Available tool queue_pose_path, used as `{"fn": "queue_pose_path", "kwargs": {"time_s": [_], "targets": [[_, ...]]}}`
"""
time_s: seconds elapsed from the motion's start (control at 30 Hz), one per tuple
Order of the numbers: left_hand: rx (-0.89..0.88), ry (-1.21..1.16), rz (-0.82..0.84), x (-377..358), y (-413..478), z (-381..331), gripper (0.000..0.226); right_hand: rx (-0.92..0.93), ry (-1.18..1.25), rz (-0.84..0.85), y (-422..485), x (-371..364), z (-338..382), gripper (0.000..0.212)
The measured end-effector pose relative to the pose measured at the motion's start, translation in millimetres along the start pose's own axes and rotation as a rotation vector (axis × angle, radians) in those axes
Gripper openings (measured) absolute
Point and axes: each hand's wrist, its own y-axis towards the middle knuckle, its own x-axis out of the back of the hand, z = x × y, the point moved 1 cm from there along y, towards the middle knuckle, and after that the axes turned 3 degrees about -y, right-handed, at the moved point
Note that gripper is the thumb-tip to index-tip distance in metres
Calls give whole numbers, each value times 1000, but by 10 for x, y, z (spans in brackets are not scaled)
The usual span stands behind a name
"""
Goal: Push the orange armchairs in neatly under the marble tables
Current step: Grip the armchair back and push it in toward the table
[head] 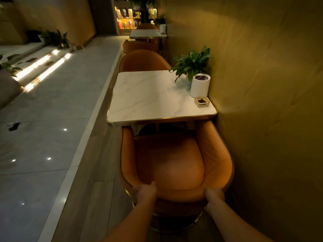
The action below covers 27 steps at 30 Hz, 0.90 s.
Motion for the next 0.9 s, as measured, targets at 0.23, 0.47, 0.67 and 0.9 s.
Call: {"fn": "queue_pose_path", "kwargs": {"time_s": [0.23,0.47,0.67,0.9], "targets": [[131,53,-104,-135,-115,-122,107,-114,-17,-137,-398,-100,273,82],[71,345,-143,-350,-134,-122,116,-97,-107,-144,-233,-74,326,70],[29,421,-165,-448,-116,-309,115,-50,-116,-122,-182,-87,475,70],[-23,583,-162,-406,-105,-320,100,-38,-206,-116,-105,-107,518,71]]}}
